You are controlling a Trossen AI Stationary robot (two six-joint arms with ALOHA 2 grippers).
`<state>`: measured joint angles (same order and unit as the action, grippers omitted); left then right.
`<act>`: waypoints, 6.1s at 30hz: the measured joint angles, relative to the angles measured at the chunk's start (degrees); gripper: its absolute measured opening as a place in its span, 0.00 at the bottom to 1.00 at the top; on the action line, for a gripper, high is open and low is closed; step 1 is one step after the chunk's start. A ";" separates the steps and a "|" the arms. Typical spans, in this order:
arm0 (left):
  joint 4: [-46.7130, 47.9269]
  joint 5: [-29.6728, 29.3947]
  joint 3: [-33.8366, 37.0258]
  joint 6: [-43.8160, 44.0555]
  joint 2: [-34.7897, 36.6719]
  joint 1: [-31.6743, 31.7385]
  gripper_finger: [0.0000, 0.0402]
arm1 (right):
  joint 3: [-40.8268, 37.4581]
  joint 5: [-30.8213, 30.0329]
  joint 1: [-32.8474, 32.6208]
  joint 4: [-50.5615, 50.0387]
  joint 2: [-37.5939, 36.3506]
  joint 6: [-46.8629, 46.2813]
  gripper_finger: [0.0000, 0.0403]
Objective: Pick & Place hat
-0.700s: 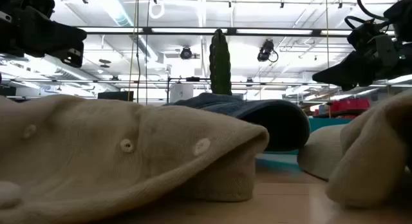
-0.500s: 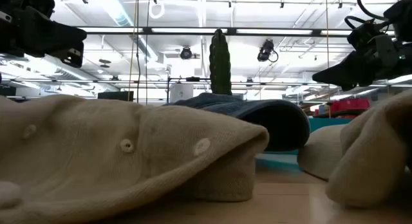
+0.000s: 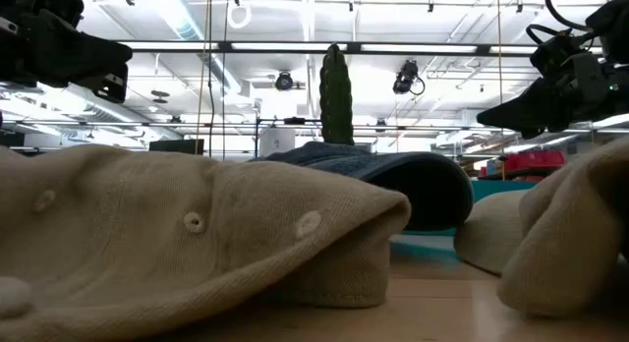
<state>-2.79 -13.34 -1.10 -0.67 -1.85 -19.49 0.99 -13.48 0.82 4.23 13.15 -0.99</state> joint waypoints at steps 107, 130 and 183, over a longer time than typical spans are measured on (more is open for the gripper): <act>0.00 0.00 0.00 0.00 0.00 0.02 0.05 | 0.02 12.84 -5.90 35.46 1.06 -20.22 0.02; 0.02 0.00 0.02 0.00 0.00 0.02 0.05 | 7.35 11.40 -21.91 60.88 20.17 -4.78 0.02; 0.02 0.00 0.00 0.00 -0.02 0.02 0.05 | 72.36 -2.67 -34.21 -5.43 37.75 0.65 0.02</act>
<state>-2.76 -13.34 -1.10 -0.67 -1.87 -19.46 73.36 -16.14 -33.39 -1.20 50.90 -0.35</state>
